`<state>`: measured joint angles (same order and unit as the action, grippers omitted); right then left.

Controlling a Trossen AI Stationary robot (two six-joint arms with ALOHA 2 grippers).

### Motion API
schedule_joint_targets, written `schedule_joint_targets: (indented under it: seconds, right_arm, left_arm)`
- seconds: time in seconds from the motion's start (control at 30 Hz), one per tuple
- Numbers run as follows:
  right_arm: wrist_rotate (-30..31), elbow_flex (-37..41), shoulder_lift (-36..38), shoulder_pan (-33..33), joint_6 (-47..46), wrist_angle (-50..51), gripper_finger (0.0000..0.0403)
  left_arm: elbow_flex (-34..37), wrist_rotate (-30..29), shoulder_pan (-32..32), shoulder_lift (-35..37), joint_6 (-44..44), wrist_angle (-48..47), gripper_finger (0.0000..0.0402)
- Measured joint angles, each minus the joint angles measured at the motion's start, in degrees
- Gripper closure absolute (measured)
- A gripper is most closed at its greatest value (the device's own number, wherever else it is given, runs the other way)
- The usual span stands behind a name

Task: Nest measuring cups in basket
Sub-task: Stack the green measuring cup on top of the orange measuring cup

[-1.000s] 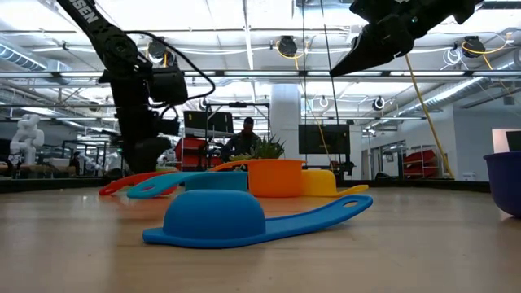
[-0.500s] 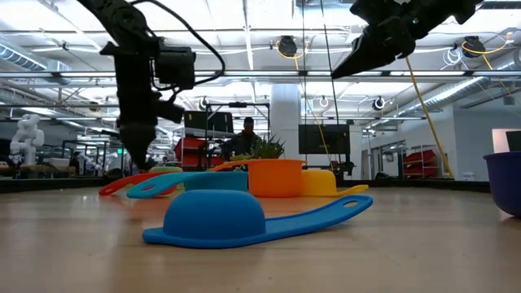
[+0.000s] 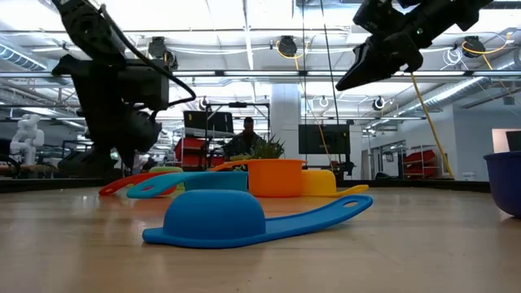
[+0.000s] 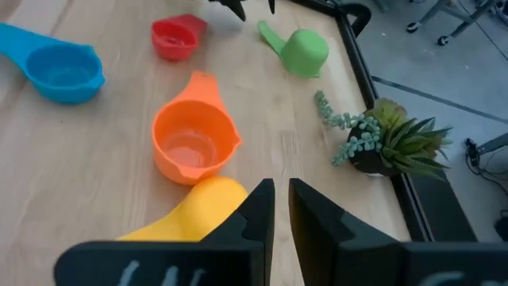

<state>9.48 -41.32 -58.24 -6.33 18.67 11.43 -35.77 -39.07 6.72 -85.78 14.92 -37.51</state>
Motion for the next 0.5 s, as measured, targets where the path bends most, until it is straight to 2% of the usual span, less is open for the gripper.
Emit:
schedule_joint_targets:
  seconds: [0.13, 0.4, 0.5]
  right_arm:
    - [2.6, 0.0, 0.0, 0.0, 0.1, -0.2, 0.0368]
    - [2.7, 0.0, 0.0, 0.0, 0.2, -0.4, 0.0368]
    - [2.7, 0.0, 0.0, 0.0, 0.2, -0.4, 0.0368]
  left_arm:
    - [2.6, -0.1, 0.7, 0.0, 3.6, 4.7, 0.0158]
    - [7.0, -3.2, 4.3, 0.1, 10.5, 17.0, 0.0187]
    - [7.6, -3.0, 5.3, 0.1, 10.9, 18.1, 0.0201]
